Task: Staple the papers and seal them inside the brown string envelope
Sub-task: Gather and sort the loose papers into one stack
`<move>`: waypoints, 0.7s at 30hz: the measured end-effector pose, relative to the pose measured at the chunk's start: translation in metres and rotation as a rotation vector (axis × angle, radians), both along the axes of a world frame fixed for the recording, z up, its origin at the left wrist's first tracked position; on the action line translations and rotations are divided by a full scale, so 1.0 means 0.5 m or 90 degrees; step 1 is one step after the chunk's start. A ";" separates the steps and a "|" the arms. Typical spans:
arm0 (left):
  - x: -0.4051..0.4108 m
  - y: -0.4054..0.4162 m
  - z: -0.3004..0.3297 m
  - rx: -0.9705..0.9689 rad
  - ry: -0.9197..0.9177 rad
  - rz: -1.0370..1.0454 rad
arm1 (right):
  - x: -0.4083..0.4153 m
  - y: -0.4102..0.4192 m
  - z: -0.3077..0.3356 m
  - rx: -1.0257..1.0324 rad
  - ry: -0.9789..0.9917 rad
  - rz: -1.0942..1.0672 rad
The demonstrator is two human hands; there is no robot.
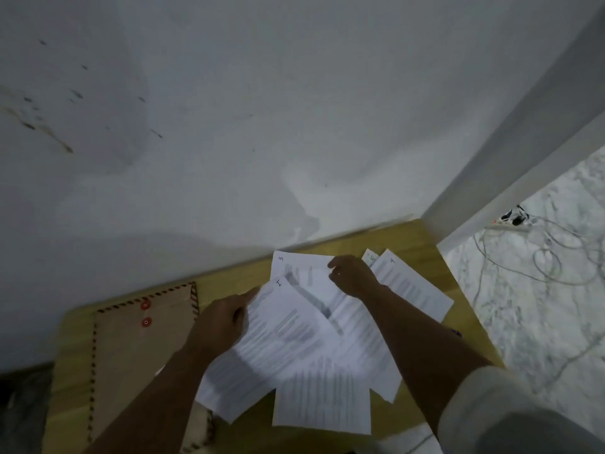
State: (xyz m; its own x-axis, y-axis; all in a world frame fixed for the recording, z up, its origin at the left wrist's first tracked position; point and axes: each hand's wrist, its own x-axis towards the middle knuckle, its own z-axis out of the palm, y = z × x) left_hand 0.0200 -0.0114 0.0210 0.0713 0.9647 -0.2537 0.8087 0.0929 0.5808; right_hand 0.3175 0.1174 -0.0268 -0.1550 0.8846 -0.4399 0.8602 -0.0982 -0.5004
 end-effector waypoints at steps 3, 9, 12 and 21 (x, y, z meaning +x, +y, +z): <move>-0.014 0.010 -0.011 -0.032 0.029 0.030 | -0.044 0.058 -0.029 0.036 -0.087 0.116; -0.015 0.028 -0.007 -0.047 0.056 0.097 | -0.115 0.089 -0.082 0.095 -0.276 0.287; -0.016 0.031 -0.011 -0.053 0.051 0.107 | -0.117 0.094 -0.099 0.098 -0.286 0.288; -0.044 -0.008 -0.024 -0.053 0.034 0.148 | -0.123 0.122 -0.094 0.030 -0.215 0.254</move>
